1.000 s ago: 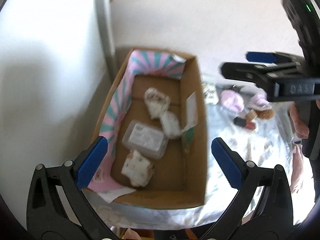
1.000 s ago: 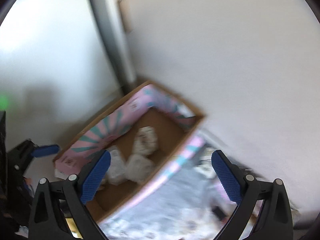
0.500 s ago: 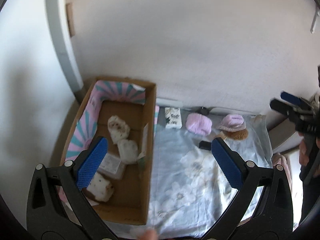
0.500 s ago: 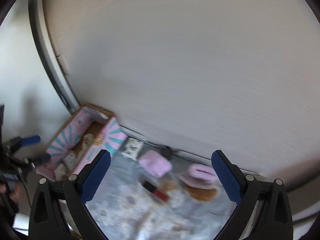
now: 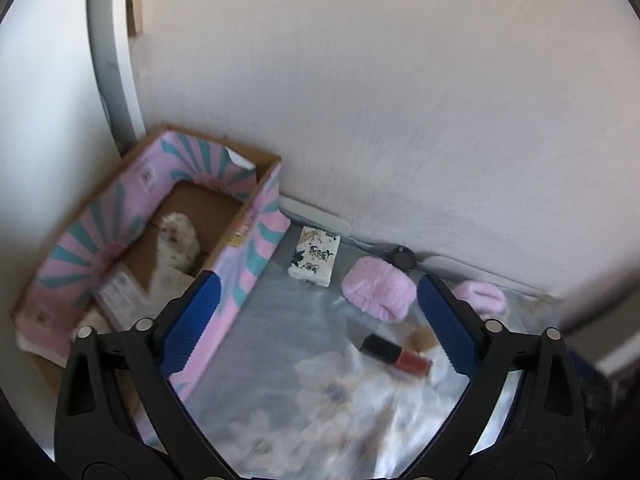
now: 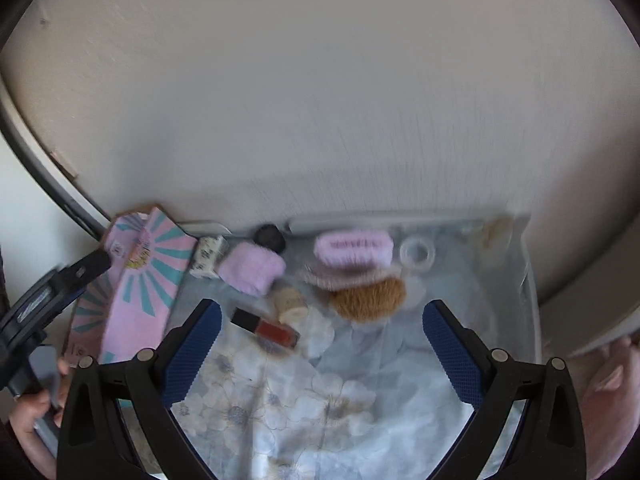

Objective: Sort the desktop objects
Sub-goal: 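Move both open grippers back toward the tissue pack and brown fuzzy ball, then grasp the white tissue pack with the left gripper while the right grasps the brown fuzzy ball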

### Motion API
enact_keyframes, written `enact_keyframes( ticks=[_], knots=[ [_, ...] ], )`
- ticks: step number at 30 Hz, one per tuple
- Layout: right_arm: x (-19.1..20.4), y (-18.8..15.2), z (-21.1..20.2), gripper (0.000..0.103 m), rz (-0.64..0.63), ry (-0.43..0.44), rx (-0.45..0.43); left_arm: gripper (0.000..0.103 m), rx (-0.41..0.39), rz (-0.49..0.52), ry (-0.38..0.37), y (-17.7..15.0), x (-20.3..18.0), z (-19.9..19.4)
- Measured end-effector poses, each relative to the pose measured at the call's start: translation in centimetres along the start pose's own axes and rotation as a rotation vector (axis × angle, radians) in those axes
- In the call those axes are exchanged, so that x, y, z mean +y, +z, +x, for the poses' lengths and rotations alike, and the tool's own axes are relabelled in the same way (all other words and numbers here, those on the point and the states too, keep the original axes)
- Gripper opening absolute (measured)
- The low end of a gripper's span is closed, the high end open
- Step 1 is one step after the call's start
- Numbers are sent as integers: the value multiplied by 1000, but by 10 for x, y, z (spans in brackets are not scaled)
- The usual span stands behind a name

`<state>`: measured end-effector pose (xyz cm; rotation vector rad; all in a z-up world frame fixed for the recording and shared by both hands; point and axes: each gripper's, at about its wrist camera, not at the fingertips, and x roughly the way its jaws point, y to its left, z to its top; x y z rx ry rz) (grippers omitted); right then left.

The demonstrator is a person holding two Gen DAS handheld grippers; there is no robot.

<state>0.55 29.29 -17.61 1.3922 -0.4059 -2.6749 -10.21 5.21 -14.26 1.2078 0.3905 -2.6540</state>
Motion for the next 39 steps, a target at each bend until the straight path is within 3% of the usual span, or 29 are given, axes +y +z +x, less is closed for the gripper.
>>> enact_keyframes(
  ticks=[6,10,16,26,33,34,35,36,37,39],
  knots=[
    [-21,-16,36,101,66,13,25,92,40,-81,79,0,-10,73],
    [-32,-15,52,101,101,27,26,85,53,-24,132,5,-21,106],
    [-38,-13,63,101,99,11,24,85,67,30,193,5,-23,137],
    [-44,-15,78,101,119,0,-4,79,135,66,165,-11,-13,160],
    [-45,-16,82,100,9,-90,-39,72,142,79,95,-14,-8,162],
    [-45,-16,83,98,-8,-91,-40,70,140,84,92,-15,-8,162],
    [-44,-15,85,89,-30,-90,-36,67,138,91,92,-15,-8,161],
    [-43,-15,89,72,-56,-94,-22,57,134,94,95,-15,-6,159],
    [-42,-16,92,64,-78,-99,-5,46,131,93,94,-14,-5,158],
    [-43,-16,92,54,-86,-84,-3,46,137,70,74,-12,3,155]
  ],
)
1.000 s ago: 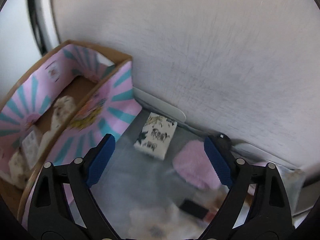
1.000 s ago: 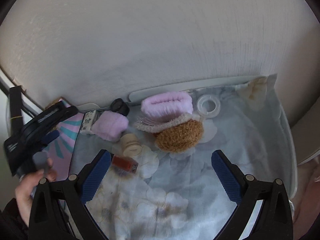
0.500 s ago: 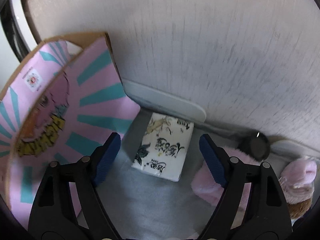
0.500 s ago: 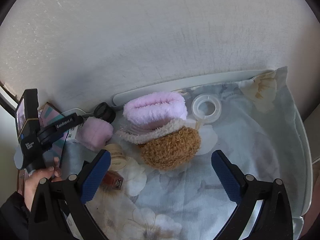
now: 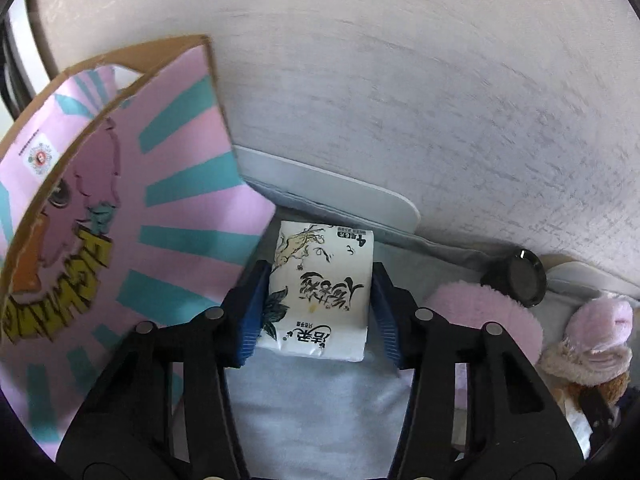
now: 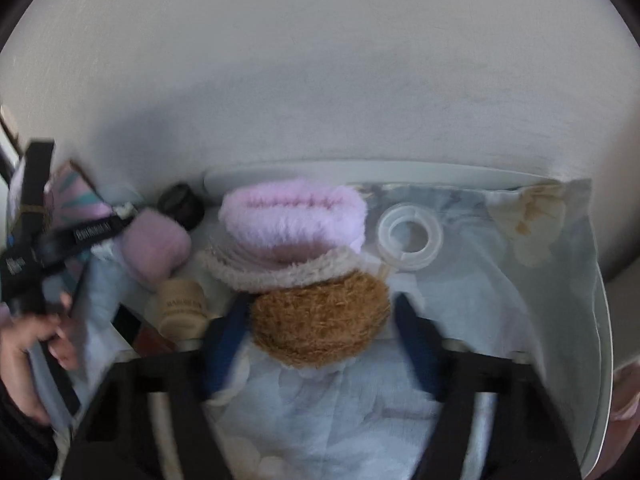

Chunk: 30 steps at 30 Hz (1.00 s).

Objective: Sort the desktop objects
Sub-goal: 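Grasp the white tissue pack with the left gripper while the right grasps the brown fuzzy ball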

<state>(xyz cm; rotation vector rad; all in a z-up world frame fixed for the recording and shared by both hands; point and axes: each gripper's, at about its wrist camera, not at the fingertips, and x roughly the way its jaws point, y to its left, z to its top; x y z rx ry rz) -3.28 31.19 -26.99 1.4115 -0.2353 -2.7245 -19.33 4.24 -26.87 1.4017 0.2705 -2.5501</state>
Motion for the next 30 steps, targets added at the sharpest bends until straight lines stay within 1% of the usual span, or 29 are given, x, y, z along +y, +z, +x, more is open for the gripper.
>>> enact_keyframes(
  ticks=[2,3,9,12,16,20,22,24,25,26,27,28,30],
  knots=[
    [0,-1,-4,51,-5,-9,-16,45,6,-3,-14,0,3,-2],
    [0,-2,-6,50,-10,-15,-20,45,8,4,-9,-1,2,-4],
    [-4,-7,-17,48,13,-4,-24,45,-4,24,-28,-8,-2,-27],
    [-9,-10,-25,48,28,-2,-25,45,9,26,-61,-13,-3,-42],
    [-18,-13,-38,47,53,-2,-35,45,1,56,-90,-20,-7,-67],
    [-21,-14,-50,43,80,3,-47,45,6,76,-137,-28,-8,-91],
    [-7,-13,-53,41,91,6,-49,45,10,87,-151,-31,-8,-102],
    [-4,-13,-56,38,103,4,-52,45,11,96,-166,-33,-6,-114],
    [5,-10,-49,38,110,4,-53,45,9,102,-169,-37,-11,-119],
    [7,-9,-52,37,116,5,-55,45,6,111,-171,-41,-14,-126],
    [7,-8,-56,37,122,5,-58,45,2,118,-175,-39,-11,-130],
    [8,-7,-61,37,126,3,-64,45,-1,121,-183,-28,3,-132],
    [7,-5,-74,37,124,1,-71,45,-6,125,-191,-26,7,-146]
  ],
)
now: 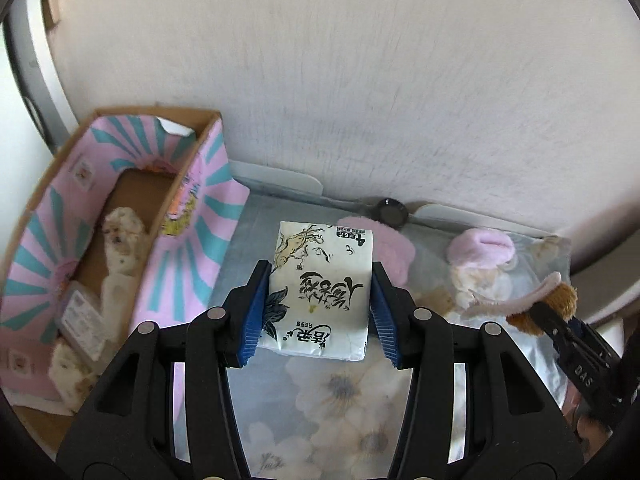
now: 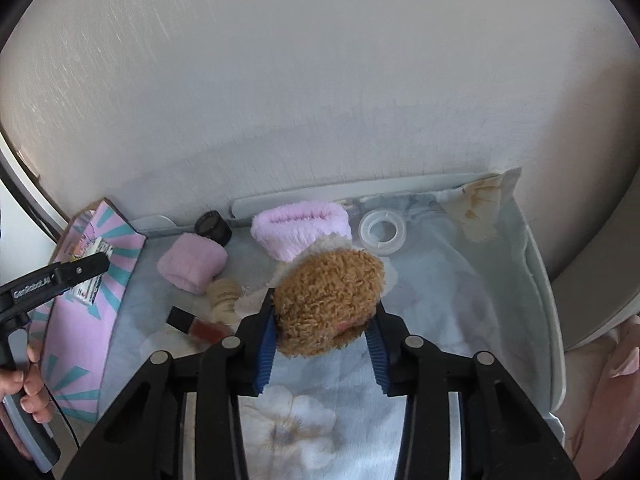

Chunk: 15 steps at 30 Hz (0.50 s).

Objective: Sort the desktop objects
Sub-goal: 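Grasp the white tissue pack with the left gripper while the right grasps the brown fuzzy ball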

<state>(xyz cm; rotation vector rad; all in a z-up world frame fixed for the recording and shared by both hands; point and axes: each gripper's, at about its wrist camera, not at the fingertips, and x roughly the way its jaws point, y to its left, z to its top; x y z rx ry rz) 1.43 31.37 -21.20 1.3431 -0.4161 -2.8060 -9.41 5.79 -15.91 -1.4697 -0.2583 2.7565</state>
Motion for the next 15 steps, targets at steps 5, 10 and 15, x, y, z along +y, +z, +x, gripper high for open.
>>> enact_keyframes(
  ticks=[5,10,15],
  knots=[
    [7,13,-28,37,-8,37,14,45,-27,20,1,2,9,-22],
    [30,35,-50,37,-40,91,29,45,-12,1,3,8,36,-57],
    [66,57,-61,37,-96,121,27,45,-11,-16,26,7,62,-69]
  ],
)
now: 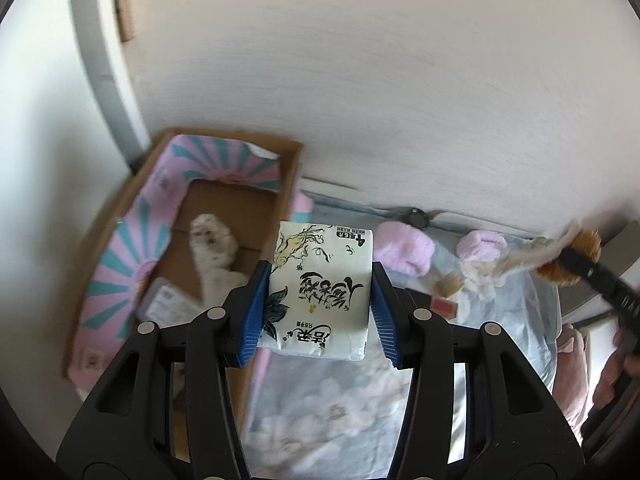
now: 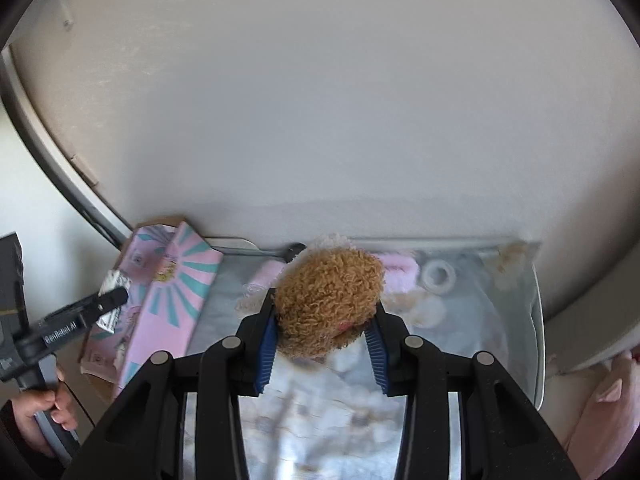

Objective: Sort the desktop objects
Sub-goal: 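Grasp the white tissue pack with the left gripper while the right grasps the brown fuzzy ball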

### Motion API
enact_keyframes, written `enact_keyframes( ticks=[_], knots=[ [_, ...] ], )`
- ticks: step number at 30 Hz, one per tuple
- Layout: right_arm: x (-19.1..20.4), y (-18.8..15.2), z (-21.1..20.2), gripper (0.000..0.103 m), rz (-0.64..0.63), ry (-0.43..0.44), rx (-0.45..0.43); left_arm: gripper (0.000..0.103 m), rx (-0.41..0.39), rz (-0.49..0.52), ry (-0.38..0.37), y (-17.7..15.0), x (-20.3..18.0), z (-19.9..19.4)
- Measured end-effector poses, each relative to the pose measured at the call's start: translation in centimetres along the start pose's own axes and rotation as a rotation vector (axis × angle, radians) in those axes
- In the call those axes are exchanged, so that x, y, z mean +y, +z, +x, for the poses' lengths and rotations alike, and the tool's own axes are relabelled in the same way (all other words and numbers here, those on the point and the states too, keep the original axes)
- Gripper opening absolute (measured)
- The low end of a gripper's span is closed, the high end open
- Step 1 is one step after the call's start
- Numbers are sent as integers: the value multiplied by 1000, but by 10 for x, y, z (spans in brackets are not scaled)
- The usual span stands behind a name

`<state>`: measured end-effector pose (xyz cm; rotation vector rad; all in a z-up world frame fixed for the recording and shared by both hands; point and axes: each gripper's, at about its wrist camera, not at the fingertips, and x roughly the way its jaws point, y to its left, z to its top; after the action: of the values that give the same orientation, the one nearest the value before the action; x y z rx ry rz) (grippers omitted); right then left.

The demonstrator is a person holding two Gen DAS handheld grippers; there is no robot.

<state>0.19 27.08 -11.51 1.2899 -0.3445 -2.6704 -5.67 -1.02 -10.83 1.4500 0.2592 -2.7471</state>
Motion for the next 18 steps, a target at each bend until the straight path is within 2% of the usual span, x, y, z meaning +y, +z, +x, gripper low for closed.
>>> enact_keyframes(
  ticks=[11,18],
  knots=[
    [95,29,22,37,-171,81,41,45,1,-49,60,-2,63,-19],
    [158,39,46,37,-286,160,102,45,13,-97,76,-9,100,-20]
  ],
)
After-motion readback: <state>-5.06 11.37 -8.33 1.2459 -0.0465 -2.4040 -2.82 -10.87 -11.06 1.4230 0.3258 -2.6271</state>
